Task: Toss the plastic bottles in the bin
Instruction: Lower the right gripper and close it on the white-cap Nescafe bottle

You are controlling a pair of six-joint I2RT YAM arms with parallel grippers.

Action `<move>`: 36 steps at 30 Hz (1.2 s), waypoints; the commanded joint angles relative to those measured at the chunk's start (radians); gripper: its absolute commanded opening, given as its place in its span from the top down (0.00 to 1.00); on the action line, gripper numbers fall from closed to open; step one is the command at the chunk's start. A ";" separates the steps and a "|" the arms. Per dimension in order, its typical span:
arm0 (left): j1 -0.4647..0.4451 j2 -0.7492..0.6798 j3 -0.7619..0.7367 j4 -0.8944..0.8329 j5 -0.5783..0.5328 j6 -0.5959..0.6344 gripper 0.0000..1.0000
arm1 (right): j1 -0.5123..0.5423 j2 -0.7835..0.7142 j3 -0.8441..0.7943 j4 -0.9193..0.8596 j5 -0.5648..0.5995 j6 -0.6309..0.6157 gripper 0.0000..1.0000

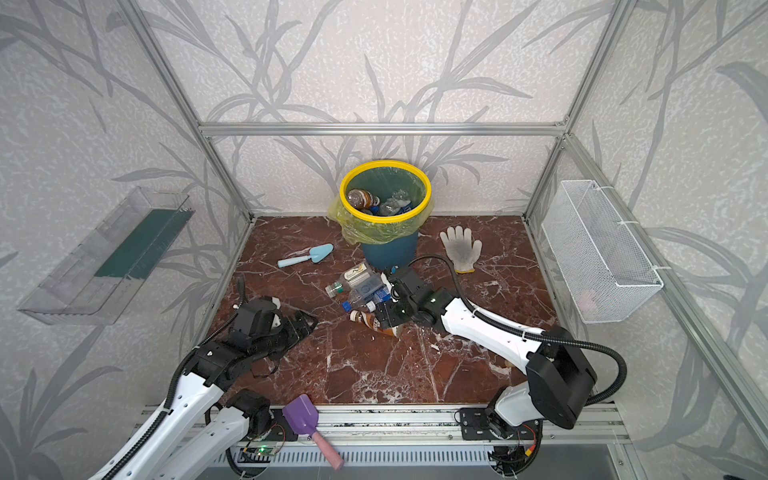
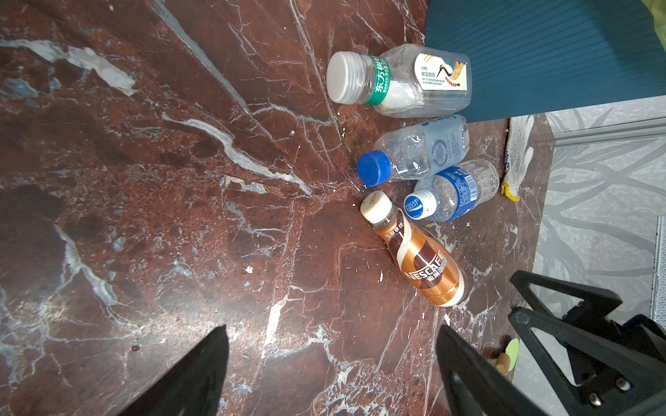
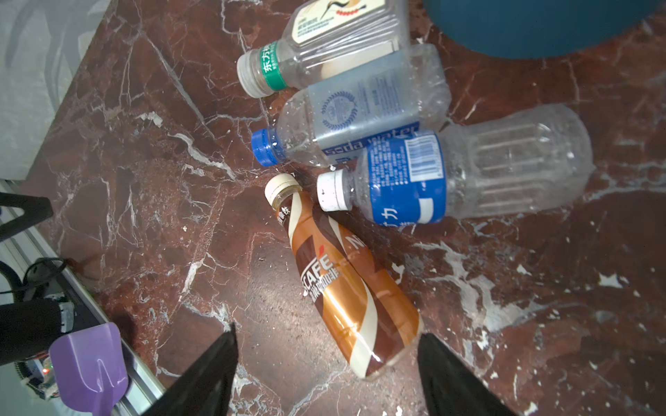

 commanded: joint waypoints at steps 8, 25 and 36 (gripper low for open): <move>0.005 -0.017 -0.003 -0.001 -0.002 -0.010 0.10 | 0.065 0.163 0.117 -0.085 0.091 -0.165 0.20; 0.005 -0.030 0.010 -0.025 -0.013 -0.004 0.11 | 0.107 0.373 0.262 -0.252 0.197 -0.227 0.13; 0.005 -0.022 0.020 -0.028 -0.014 0.006 0.10 | 0.142 0.370 0.238 -0.337 0.190 -0.176 0.26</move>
